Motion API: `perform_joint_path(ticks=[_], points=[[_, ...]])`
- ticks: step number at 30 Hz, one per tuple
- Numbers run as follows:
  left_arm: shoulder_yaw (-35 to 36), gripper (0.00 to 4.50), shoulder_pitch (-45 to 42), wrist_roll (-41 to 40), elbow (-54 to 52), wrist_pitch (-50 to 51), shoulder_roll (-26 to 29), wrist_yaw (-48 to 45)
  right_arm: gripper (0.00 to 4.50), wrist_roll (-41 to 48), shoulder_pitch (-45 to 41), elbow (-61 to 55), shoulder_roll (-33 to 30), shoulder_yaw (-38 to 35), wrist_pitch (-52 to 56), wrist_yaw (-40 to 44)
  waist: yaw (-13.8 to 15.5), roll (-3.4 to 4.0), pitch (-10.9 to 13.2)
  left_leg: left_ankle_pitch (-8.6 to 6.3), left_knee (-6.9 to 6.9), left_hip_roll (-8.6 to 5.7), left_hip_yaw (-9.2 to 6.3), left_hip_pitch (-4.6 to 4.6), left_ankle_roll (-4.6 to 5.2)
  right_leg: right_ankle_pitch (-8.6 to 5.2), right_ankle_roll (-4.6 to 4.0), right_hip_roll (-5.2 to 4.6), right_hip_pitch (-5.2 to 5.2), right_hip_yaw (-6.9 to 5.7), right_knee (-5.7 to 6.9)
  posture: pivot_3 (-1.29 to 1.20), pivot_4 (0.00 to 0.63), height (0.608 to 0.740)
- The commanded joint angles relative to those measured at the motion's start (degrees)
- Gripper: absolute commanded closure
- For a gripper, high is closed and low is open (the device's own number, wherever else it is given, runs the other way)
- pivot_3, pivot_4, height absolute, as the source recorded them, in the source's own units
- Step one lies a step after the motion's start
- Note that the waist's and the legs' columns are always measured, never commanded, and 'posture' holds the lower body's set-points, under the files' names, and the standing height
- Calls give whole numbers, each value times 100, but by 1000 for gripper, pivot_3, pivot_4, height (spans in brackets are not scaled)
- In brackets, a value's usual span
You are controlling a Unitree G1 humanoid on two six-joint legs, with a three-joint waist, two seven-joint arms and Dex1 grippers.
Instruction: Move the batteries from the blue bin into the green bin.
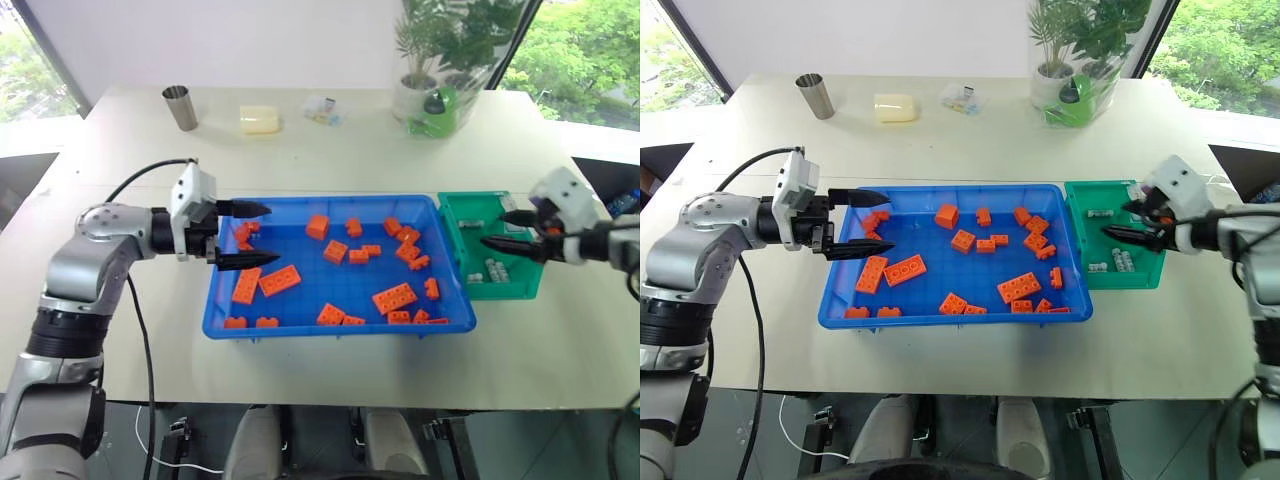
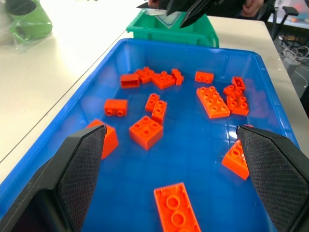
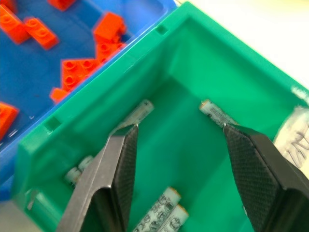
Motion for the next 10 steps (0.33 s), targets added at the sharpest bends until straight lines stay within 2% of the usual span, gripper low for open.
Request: perform_joint_path(ticks=[1,5,10], points=[[636,0,157,-189,32,90,426,-82,1520,443,350,226,-471,-959,-706,704,-24,1,0,0,-1,0,0,0,0,0,1,-1,-1,0,-1,0,150,736],[1277,0,577,-304,291,183,1063,-284,1520,789,574,1156,-949,-1587,-1190,1520,-86,0,1,-1,-1,5,0,17,1,-7,-9,-1,6,1,-2,0,150,736],[1688,0,906,-224,660,-5,1463,-387,1520,685,402,2404,-1247,-1531,-1856,1777,-87,1,0,0,0,10,-1,31,0,-18,-30,-4,15,1,-1,0,150,736]])
